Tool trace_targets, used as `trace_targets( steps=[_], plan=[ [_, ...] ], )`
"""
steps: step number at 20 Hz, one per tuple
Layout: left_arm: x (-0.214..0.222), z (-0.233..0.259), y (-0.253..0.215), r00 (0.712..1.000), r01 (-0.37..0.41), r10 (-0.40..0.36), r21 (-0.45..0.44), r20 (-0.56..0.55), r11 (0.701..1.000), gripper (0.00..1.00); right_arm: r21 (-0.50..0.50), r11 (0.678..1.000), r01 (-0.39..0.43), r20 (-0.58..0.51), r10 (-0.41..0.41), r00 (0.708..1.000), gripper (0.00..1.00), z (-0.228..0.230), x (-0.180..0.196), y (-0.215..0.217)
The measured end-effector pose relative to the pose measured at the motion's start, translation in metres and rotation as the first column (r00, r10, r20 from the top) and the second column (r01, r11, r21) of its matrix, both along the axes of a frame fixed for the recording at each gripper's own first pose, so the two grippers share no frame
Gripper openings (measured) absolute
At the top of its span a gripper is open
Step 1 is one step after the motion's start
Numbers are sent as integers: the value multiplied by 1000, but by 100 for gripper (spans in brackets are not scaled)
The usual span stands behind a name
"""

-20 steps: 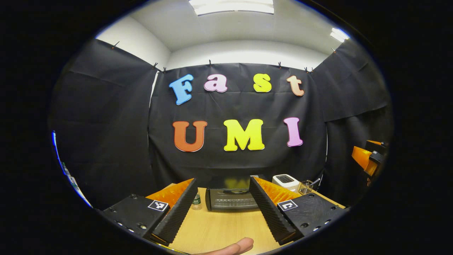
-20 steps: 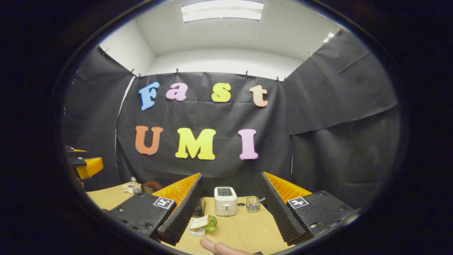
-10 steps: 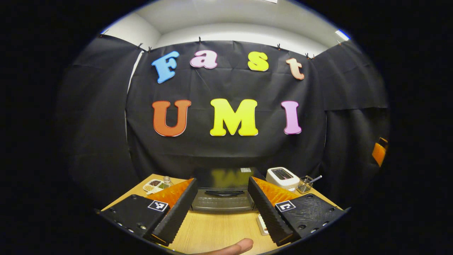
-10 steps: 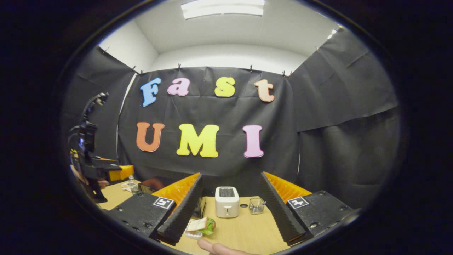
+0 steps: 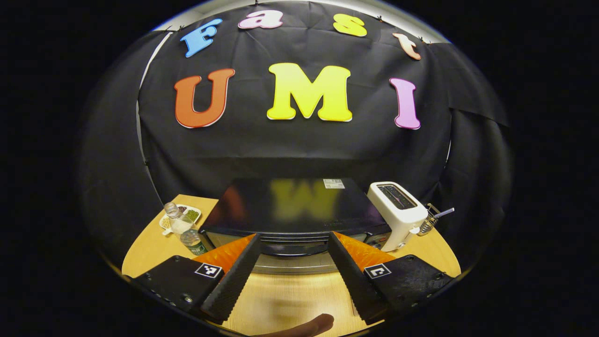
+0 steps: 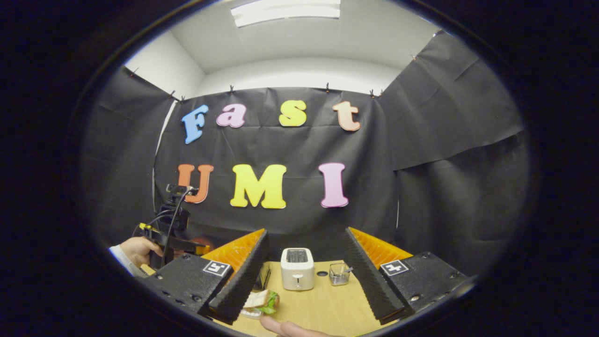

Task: Open the electric oven with the left hand, put the food in, and close the electric oven.

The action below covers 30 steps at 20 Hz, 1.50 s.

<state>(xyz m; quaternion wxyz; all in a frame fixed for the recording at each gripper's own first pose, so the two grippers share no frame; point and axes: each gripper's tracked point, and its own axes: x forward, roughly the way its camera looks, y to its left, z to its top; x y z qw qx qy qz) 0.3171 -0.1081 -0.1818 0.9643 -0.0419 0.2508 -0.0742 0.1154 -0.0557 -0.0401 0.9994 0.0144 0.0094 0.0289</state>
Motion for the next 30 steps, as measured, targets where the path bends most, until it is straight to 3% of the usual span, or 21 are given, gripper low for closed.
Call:
trace_targets(
  steps=[4, 5, 6, 7, 8, 9, 15, 30],
  plan=[
    [21, -31, -2, 997, 3, -2, 12, -78, 1000, 94, -9, 1000, 5, -33, -5, 999, 100, -20, 11, -7],
    [23, -34, -2, 996, -6, 8, 20, -88, 1000, 84, -6, 1000, 7, -42, -7, 999, 100, -25, 14, -8],
    [24, -25, 0, 998, -5, 6, 19, -63, 1000, 97, 3, 1000, 7, -53, -7, 999, 100, -29, 16, -9],
    [29, -32, -4, 997, 8, -7, 15, -76, 1000, 95, 12, 1000, 5, -65, -4, 998, 94, -34, 19, -9],
    [22, -35, -4, 993, 11, -8, 25, -120, 1000, 84, 18, 1000, 3, -77, -2, 997, 100, -38, 21, -9],
    [21, -32, -4, 994, 21, -16, 41, -107, 999, 98, 23, 1000, 3, -88, -1, 996, 100, -42, 24, -9],
    [17, -36, -6, 990, 42, -38, 26, -136, 999, 97, 69, 997, -23, -100, 30, 994, 100, -50, 26, -2],
    [-86, -66, 1, 1000, 13, -13, 45, -4, 999, 97, 67, 997, -35, -149, 45, 988, 100, -77, 27, 18]
  ],
)
